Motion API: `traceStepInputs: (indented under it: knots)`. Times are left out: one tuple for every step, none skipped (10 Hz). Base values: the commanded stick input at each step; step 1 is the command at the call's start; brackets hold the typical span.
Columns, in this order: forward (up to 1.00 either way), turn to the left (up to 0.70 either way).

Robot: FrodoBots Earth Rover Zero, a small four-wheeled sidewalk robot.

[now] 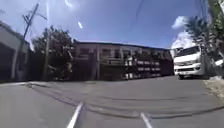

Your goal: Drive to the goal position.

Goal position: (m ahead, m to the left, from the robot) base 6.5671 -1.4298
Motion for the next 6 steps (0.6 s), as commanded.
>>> traceStepInputs:
  knots:
    - [1.00,-0.39]
    - [1.00,-0.40]
    - [1.00,-0.40]
    - [1.00,-0.40]
    - [1.00,-0.40]
    - [1.00,-0.37]
